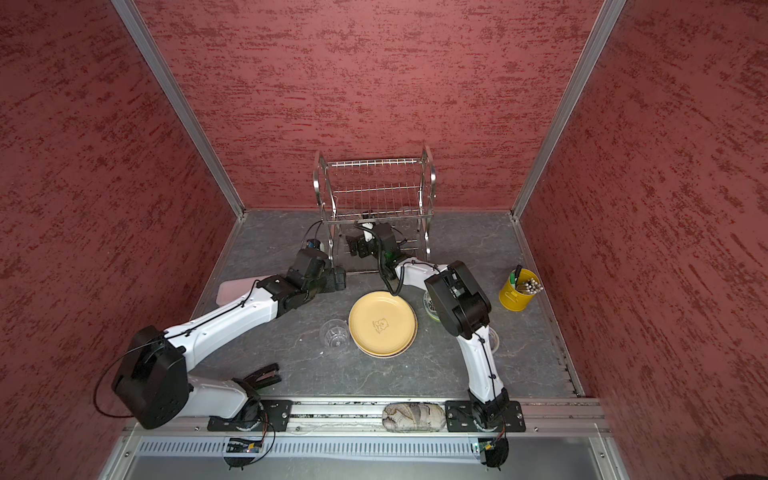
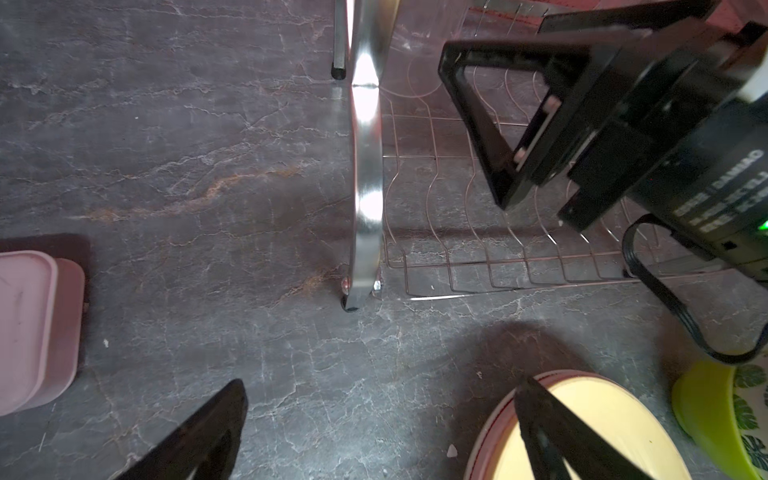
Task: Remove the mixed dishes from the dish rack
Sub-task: 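Lower the right gripper around the next clear cup in the rack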
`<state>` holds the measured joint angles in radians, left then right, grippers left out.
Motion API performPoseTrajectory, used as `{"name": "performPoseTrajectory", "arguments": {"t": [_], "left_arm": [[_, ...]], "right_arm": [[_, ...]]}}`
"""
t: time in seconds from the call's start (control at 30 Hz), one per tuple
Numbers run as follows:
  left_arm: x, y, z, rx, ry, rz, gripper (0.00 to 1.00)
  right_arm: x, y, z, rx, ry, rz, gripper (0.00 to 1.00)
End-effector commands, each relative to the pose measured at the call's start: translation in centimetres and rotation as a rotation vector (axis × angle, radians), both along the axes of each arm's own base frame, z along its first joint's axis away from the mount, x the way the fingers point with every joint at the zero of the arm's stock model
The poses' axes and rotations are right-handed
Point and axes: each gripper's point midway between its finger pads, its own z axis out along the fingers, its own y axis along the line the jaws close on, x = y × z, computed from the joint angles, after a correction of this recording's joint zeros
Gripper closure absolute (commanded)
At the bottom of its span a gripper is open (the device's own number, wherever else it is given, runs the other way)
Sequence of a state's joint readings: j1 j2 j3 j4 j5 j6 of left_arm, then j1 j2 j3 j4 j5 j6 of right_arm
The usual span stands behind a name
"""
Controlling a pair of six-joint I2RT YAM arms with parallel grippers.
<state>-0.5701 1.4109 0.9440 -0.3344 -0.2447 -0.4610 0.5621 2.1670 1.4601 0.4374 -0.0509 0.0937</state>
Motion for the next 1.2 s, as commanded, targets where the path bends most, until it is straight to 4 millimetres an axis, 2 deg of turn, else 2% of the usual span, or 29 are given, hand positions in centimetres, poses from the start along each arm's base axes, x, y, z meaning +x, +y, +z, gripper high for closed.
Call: {"name": "performPoseTrajectory", "arguments": {"t": [0.0,0.2,0.37,0.5,0.77,0.83,0.97,1.17], "left_arm": [[2.1,-0.3,1.3,-0.028,-0.064,0.015,0.0],[4.2,-0.2,0.7,-0.047,-0.067,0.03,0.0],[5.7,-0.6,0.8,-0.046,-0.082,0.014,0.05],[6.8,-0.6,0.6,-0.045,-0.088,0.005,0.12],[8.8,0.2,0.0,-0.046,-0.108,0.033,0.15],[9.4,0.2,-0.2,-0.056,-0.103,0.032,0.22],[10.0,-0.3,-0.4,-0.067,-0.099,0.021,0.46],[9.9,-0.8,-0.2,-0.076,-0.095,0.011,0.72]], "right_arm": [[1.1,0.6,0.2,0.034,0.014,0.022,0.01],[2.9,1.4,-0.5,0.056,0.033,0.023,0.01],[3.9,2.0,-1.0,0.063,0.045,0.032,0.01],[4.3,2.3,-1.1,0.07,0.048,0.03,0.01],[4.3,2.3,-1.0,0.089,0.053,0.031,0.01],[4.3,2.2,-1.0,0.091,0.055,0.029,0.01],[4.1,2.2,-1.0,0.095,0.059,0.03,0.01],[4.2,2.1,-1.1,0.094,0.054,0.018,0.01]]}}
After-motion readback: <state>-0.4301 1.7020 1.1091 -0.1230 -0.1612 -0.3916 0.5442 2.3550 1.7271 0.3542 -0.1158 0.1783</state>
